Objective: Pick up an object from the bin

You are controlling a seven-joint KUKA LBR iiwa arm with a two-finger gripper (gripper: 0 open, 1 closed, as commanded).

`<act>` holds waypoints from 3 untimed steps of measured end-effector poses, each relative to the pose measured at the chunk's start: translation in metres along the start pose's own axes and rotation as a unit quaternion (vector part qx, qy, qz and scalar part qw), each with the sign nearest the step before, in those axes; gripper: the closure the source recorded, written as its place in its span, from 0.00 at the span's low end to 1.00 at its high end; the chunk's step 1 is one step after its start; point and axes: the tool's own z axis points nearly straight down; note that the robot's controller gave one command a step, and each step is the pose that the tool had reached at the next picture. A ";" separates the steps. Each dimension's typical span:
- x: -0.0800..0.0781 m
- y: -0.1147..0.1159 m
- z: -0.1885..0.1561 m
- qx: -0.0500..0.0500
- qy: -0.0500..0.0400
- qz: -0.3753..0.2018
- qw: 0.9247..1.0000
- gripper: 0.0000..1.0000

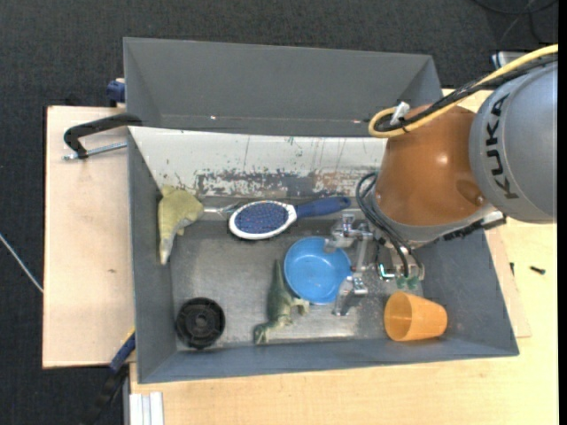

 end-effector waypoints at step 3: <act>-0.015 0.012 0.083 0.001 -0.004 -0.065 0.998 1.00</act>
Offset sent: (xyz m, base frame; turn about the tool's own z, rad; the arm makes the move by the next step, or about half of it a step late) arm 0.0167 0.0139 -0.0490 -0.1144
